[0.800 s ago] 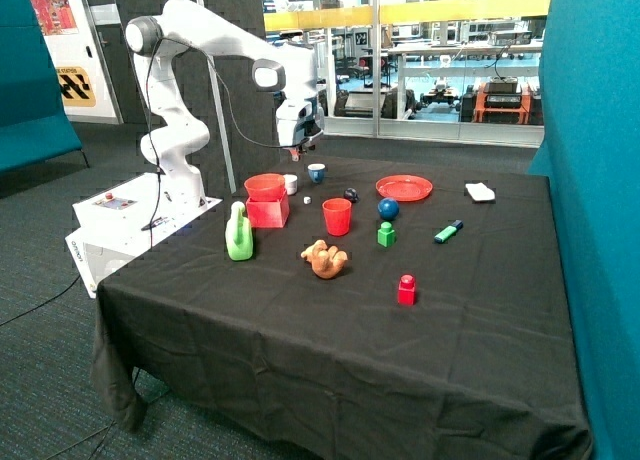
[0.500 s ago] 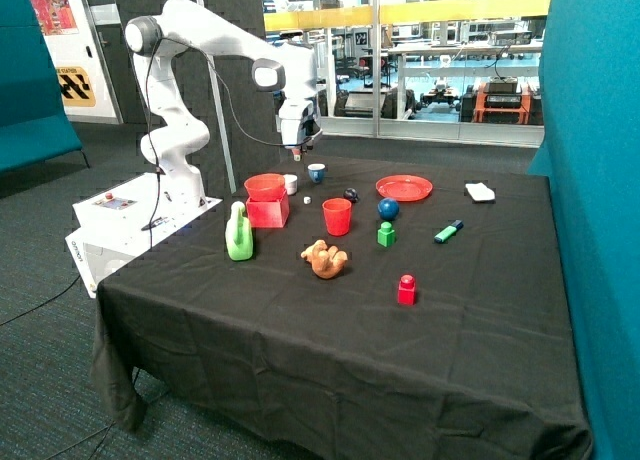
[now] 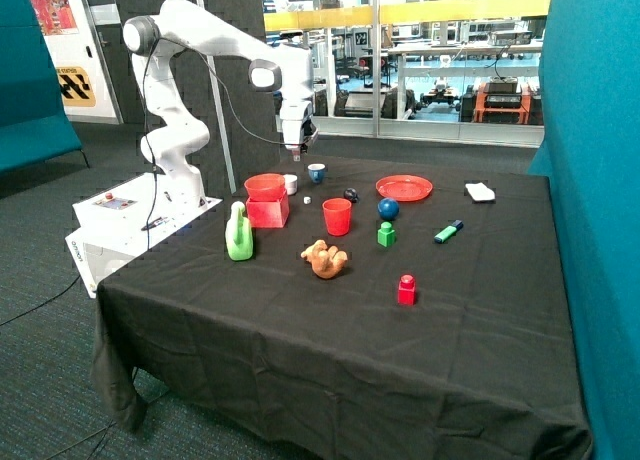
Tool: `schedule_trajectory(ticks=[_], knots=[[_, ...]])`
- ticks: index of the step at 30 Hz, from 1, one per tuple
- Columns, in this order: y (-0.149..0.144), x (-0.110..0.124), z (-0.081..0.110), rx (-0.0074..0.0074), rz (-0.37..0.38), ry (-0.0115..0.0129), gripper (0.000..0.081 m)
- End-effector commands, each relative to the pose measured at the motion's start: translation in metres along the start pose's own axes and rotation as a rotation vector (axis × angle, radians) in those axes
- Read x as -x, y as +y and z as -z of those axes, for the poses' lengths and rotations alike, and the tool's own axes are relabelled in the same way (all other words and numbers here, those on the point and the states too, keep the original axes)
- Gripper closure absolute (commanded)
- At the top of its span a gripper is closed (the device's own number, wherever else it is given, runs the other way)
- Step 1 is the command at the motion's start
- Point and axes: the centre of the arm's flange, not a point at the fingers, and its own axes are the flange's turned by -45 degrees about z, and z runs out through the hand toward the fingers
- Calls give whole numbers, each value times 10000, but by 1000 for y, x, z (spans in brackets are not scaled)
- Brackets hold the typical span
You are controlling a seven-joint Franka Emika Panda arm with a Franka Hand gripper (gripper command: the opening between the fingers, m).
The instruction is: Put the ball in the red pot
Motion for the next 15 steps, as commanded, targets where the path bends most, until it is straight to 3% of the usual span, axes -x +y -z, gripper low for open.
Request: schedule_trajectory(ticks=[1, 15], knots=[[-1, 10, -8, -13, 319, 19, 592], [-8, 29, -28, -13, 552, 20, 602]])
